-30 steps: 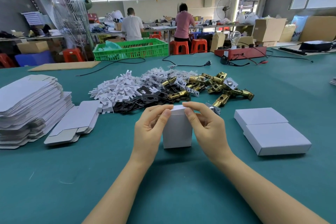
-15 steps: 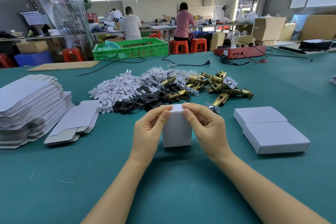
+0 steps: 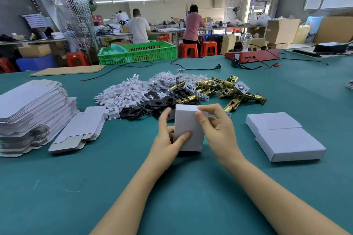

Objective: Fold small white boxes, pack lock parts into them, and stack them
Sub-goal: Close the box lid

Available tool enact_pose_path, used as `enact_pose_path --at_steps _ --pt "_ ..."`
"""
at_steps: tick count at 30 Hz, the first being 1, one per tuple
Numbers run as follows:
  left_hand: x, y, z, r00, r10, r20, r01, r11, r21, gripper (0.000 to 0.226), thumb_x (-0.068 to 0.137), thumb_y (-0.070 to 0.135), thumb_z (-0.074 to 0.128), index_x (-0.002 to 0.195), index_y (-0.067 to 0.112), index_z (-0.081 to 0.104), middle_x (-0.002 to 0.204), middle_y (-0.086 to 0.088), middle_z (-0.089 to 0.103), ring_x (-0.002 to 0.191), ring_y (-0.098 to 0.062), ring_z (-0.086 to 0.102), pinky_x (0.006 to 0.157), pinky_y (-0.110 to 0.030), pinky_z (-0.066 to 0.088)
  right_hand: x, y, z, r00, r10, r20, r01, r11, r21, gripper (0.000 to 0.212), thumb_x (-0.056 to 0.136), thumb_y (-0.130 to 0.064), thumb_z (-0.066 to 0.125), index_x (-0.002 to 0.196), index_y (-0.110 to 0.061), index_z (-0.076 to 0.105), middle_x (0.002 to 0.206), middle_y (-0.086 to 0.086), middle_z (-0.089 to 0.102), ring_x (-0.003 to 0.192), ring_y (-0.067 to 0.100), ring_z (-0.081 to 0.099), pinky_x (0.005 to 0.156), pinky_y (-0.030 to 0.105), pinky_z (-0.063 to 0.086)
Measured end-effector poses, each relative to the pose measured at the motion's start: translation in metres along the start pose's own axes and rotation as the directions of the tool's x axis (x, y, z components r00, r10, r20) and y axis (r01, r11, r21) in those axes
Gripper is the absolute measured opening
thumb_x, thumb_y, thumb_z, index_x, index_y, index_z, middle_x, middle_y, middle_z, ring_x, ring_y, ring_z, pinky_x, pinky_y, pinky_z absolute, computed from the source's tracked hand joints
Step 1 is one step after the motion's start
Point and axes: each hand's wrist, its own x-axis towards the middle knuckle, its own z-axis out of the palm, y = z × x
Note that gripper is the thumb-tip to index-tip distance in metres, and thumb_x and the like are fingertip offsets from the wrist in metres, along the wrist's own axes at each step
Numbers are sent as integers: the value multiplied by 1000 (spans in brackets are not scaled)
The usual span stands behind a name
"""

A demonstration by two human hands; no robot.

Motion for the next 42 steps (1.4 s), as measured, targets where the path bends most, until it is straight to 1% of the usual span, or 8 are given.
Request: enact_pose_path --at_steps 7,10,15,19,23,29,34,42 --pt "3 0 8 987 -160 13 161 982 -101 29 94 16 63 120 23 56 75 -11 57 57 -15 58 49 -31 53 9 15 -19 893 425 -145 -428 904 15 11 94 -30 59 87 -22 55 79 4 58 76 20 55 67 32 44" --pt "4 1 3 970 -239 -41 226 952 -209 18 94 14 63 111 10 63 77 -10 59 57 -12 60 45 -29 51 7 15 -17 964 263 -45 -258 873 -413 25 87 -39 64 91 -18 52 92 2 55 87 19 51 70 27 36" --pt "8 -6 0 953 -271 -139 236 946 -224 12 95 19 59 90 12 67 74 -7 60 54 -15 58 51 -30 49 0 1 -11 921 281 271 -18 723 -690 116 50 -87 53 146 -27 25 132 -1 38 125 17 36 102 35 33" --pt "9 -8 2 960 -217 -178 206 975 -77 13 85 31 68 82 19 68 56 3 57 46 -12 50 49 -23 42 2 -1 -18 914 208 347 187 542 -819 116 51 -92 52 144 -26 30 138 3 36 129 24 32 107 38 28" --pt "5 -4 3 967 -220 -126 219 975 -21 29 70 44 65 83 19 68 59 -6 63 53 -20 54 54 -28 41 -7 -3 -12 845 381 376 52 639 -767 117 53 -84 60 148 -31 17 135 3 35 127 25 34 101 37 34" --pt "3 1 4 973 -229 3 225 954 -199 26 99 25 56 83 6 63 57 -6 57 46 -19 58 45 -29 52 -5 -34 -16 871 433 232 24 433 -901 99 54 -82 55 133 -27 33 119 7 38 109 30 40 82 38 37" --pt "5 1 4 968 -252 16 250 948 -195 26 99 29 55 90 6 64 62 -5 65 54 -21 65 52 -28 56 -2 -77 -58 764 637 101 -154 332 -931 89 61 -75 58 131 -26 33 111 8 38 104 29 43 69 36 37" --pt "6 -6 4 969 -241 57 245 965 -94 27 96 31 59 89 6 67 66 0 67 59 -17 66 58 -25 55 -60 -89 -139 717 581 -385 -468 -7 -884 89 59 -71 58 129 -29 22 102 7 32 95 29 32 74 36 40"
